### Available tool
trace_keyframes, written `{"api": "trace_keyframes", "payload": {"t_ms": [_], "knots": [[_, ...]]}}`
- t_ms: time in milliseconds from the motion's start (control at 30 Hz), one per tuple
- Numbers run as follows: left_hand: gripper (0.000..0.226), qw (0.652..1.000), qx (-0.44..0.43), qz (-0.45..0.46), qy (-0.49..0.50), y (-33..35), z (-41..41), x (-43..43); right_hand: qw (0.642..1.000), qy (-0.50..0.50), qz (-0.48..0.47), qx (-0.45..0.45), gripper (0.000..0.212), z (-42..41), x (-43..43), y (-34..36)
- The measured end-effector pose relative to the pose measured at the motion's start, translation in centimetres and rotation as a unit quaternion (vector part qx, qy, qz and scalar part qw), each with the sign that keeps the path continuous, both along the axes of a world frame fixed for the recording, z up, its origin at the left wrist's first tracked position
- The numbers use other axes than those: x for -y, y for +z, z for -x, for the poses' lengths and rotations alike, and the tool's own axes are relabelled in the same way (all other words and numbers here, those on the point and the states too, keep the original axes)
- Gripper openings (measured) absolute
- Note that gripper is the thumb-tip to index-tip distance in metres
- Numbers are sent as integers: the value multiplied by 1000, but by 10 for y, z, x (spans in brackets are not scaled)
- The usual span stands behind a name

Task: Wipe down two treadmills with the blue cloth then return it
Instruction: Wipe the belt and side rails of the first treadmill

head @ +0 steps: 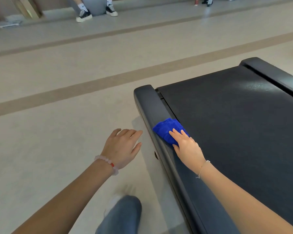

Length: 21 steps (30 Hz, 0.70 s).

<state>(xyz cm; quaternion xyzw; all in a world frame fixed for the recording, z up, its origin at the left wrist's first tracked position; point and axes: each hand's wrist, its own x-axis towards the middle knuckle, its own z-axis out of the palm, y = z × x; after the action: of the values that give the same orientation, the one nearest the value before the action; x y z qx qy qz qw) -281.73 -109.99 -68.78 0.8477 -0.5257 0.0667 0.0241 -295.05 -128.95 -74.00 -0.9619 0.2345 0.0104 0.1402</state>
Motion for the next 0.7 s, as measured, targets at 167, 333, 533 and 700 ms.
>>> {"api": "trace_keyframes", "payload": {"t_ms": [167,333,533,700], "knots": [[45,999,-19,34,18,0,-51,3,1000,-12,-4,-7,50,-59,10,2],[44,997,-33,63,35,15,-105,-11,999,-21,-26,-16,49,-128,28,5],[42,992,-77,65,78,29,-146,-49,996,-78,-39,-11,46,-188,34,17],[40,984,-114,67,120,53,-147,-91,983,-144,-109,-11,42,-194,24,33]]}}
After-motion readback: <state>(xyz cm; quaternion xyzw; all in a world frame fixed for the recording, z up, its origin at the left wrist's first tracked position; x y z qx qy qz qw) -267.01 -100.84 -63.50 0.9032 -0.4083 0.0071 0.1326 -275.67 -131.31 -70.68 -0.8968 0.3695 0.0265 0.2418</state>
